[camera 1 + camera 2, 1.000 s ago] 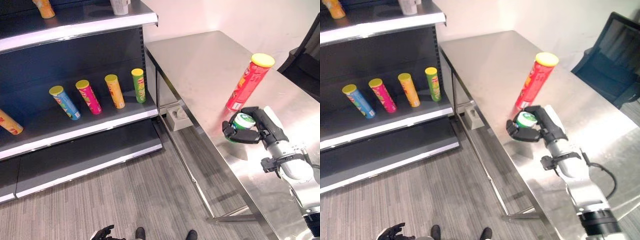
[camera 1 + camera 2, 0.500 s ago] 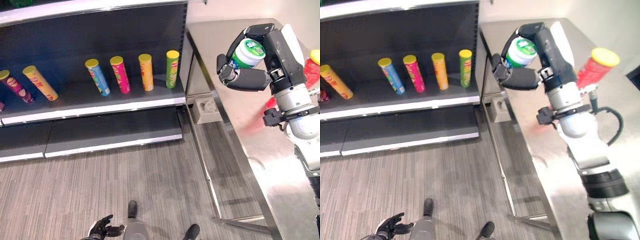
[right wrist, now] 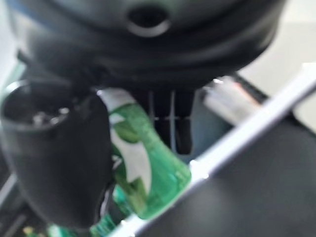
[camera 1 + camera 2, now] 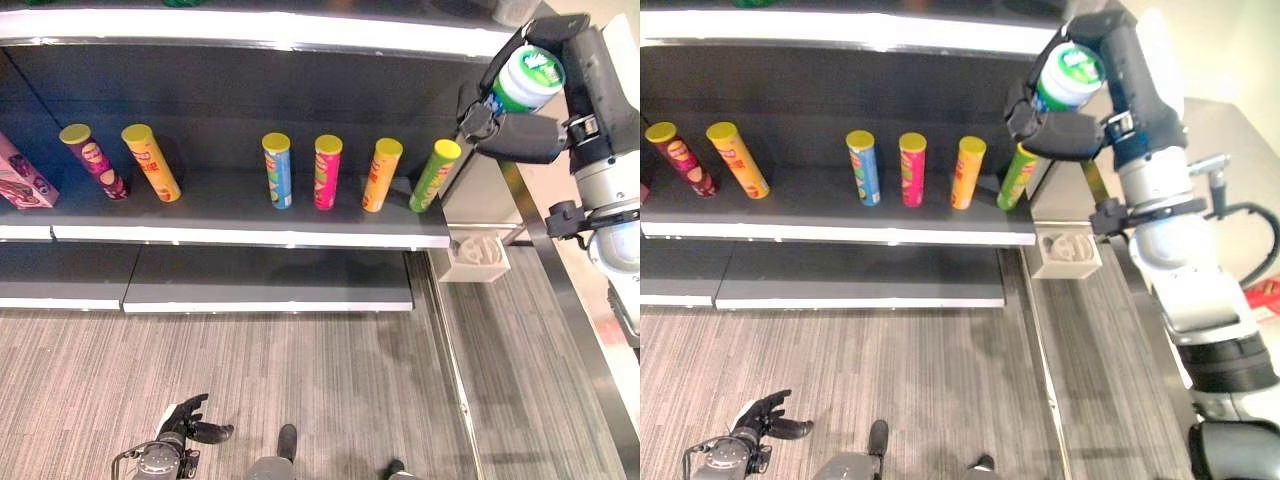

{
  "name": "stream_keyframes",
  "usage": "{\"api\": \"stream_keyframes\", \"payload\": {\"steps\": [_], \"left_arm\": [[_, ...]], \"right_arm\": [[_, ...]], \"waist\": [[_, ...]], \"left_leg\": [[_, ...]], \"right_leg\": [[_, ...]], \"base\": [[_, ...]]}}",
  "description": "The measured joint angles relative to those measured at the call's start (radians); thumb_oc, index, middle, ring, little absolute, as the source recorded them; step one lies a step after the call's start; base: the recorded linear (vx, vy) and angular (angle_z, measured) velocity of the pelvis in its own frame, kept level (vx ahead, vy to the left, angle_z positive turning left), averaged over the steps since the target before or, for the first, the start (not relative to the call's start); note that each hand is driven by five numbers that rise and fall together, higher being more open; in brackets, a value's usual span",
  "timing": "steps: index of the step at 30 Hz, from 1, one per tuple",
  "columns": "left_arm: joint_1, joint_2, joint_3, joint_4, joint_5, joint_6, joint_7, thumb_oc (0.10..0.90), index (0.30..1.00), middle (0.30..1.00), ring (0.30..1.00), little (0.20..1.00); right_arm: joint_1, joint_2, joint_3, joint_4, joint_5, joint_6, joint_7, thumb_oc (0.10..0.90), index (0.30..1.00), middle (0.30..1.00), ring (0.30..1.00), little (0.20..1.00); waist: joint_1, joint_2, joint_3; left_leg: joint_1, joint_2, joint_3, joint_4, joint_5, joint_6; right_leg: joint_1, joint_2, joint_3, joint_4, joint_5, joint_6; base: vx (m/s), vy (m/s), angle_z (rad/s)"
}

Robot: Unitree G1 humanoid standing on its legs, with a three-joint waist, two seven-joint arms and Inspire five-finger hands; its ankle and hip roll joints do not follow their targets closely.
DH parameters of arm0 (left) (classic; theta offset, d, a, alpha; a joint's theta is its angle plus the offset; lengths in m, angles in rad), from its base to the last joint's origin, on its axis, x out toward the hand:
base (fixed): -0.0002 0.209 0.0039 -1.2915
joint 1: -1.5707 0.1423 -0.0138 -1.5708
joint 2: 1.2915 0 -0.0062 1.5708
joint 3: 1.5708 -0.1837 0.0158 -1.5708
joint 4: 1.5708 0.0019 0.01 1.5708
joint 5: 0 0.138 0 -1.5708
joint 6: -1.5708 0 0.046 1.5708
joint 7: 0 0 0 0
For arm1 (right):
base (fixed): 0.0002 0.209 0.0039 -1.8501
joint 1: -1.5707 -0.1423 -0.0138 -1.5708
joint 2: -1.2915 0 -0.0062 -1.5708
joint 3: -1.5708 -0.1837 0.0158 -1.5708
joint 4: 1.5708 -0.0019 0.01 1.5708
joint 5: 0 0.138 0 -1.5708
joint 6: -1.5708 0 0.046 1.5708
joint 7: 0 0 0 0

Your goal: Put the goods on the table back onto the shelves and tidy them up.

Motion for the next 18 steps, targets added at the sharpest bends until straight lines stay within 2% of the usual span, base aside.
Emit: {"api": "stream_keyframes", "payload": {"steps": [1,2,3,4,6,9,11,13,14,16,17,18], "left_arm": [[-0.002,-0.019,-0.007,0.052,-0.002,0.005,-0.004,0.8,0.9,0.9,0.9,0.9],[0.002,-0.024,-0.009,0.052,-0.002,0.012,-0.01,0.8,0.9,0.9,0.9,0.9],[0.018,-0.04,-0.01,0.051,-0.003,0.017,-0.023,0.8,0.9,0.9,0.9,0.9],[0.041,-0.05,-0.027,0.041,-0.002,0.017,-0.026,0.8,0.9,0.9,0.9,0.9],[0.046,-0.063,-0.044,0.042,-0.002,0.021,-0.025,0.8,0.9,0.9,0.9,0.9],[0.038,-0.068,-0.034,0.034,-0.002,0.017,-0.024,0.8,0.9,0.9,0.9,0.9],[0.036,-0.069,-0.034,0.028,-0.002,0.016,-0.024,0.8,0.9,0.9,0.9,0.9],[0.042,-0.086,-0.009,0.045,-0.006,0.022,-0.021,0.8,0.9,0.9,0.9,0.9],[0.044,-0.087,-0.004,0.036,-0.008,0.018,-0.021,0.8,0.9,0.9,0.9,0.9],[0.041,-0.086,-0.006,0.034,-0.016,0.016,-0.02,0.8,0.9,0.9,0.9,0.9],[0.038,-0.082,-0.003,0.037,-0.026,0.016,-0.019,0.8,0.9,0.9,0.9,0.9],[0.034,-0.077,-0.004,0.029,-0.04,0.013,-0.019,0.8,0.9,0.9,0.9,0.9]], "right_arm": [[-0.11,-0.055,0.077,0.078,0.057,-0.008,-0.001,0.4,0.3,0.3,0.3,0.3],[-0.116,-0.066,0.076,0.086,0.068,-0.009,-0.002,0.4,0.3,0.3,0.3,0.3],[-0.127,-0.072,0.077,0.101,0.092,-0.01,-0.002,0.4,0.3,0.3,0.3,0.3],[-0.15,-0.075,0.083,0.103,0.104,-0.011,-0.001,0.4,0.3,0.3,0.3,0.3],[-0.188,-0.075,0.108,0.121,0.136,-0.013,-0.003,0.4,0.3,0.3,0.3,0.3],[-0.206,-0.077,0.119,0.123,0.159,-0.015,-0.001,0.4,0.3,0.3,0.3,0.3],[-0.207,-0.077,0.119,0.123,0.16,-0.022,0.0,0.4,0.3,0.3,0.3,0.3],[-0.3,-0.093,0.258,0.177,0.176,-0.005,-0.001,0.4,0.3,0.3,0.3,0.3],[-0.304,-0.111,0.267,0.173,0.176,-0.007,0.006,0.4,0.3,0.3,0.3,0.3],[-0.358,-0.095,0.29,0.214,0.184,-0.023,0.006,0.4,0.3,0.3,0.3,0.3],[-0.448,-0.077,0.373,0.305,0.2,-0.022,0.005,0.4,0.3,0.3,0.3,0.3],[-0.499,-0.076,0.403,0.368,0.201,-0.015,0.006,0.4,0.3,0.3,0.3,0.3]], "waist": [[-0.021,-0.007,-0.002],[-0.028,-0.018,-0.005],[-0.04,-0.026,-0.011],[-0.031,-0.025,-0.011],[-0.042,-0.021,-0.011],[-0.039,-0.019,-0.012],[-0.036,-0.018,-0.011],[-0.041,-0.008,-0.017],[-0.037,-0.007,-0.025],[-0.007,-0.008,-0.025],[0.003,-0.025,-0.027],[0.019,-0.034,-0.026]], "left_leg": [[-0.003,0.005,-0.027,-0.001,-0.009,-0.01],[-0.002,-0.004,-0.038,-0.001,-0.011,-0.018],[0.007,-0.007,-0.059,-0.001,-0.011,-0.037],[0.004,0.007,-0.06,-0.002,-0.012,-0.071],[0.003,0.017,-0.083,-0.001,-0.02,-0.1],[0.022,0.029,-0.102,-0.001,-0.02,-0.11],[0.02,0.028,-0.101,-0.001,-0.021,-0.111],[0.036,0.037,-0.106,-0.002,-0.046,-0.138],[0.036,0.039,-0.113,-0.001,-0.045,-0.137],[0.036,0.041,-0.117,0.01,-0.041,-0.135],[-0.006,0.025,-0.119,0.09,-0.056,-0.157],[-0.037,0.014,-0.118,0.155,-0.066,-0.172]], "right_leg": [[-0.042,0.107,0.065,-0.097,0.04,-0.002],[-0.04,0.109,0.062,-0.125,0.077,-0.009],[-0.011,0.111,0.058,-0.148,0.126,-0.031],[0.006,0.125,0.055,-0.176,0.135,-0.044],[0.026,0.139,0.031,-0.195,0.132,-0.067],[0.046,0.153,0.006,-0.194,0.125,-0.092],[0.045,0.152,0.007,-0.194,0.125,-0.092],[0.074,0.151,-0.01,-0.194,0.106,-0.099],[0.079,0.15,-0.023,-0.195,0.101,-0.098],[0.087,0.153,-0.025,-0.194,0.093,-0.097],[0.09,0.142,-0.037,-0.194,0.085,-0.107],[0.092,0.13,-0.052,-0.195,0.081,-0.112]], "base": [[0.11,-0.012,0.51],[0.17,-0.034,0.69],[0.13,-0.05,0.41],[0.17,-0.088,0.28],[0.12,-0.082,0.24],[0.1,-0.047,0.27],[0.31,-0.176,0.03],[0.09,-0.084,0.14],[0.1,-0.149,0.19],[0.06,-0.179,0.19],[0.03,-0.115,0.42],[0.09,-0.107,0.54]]}}
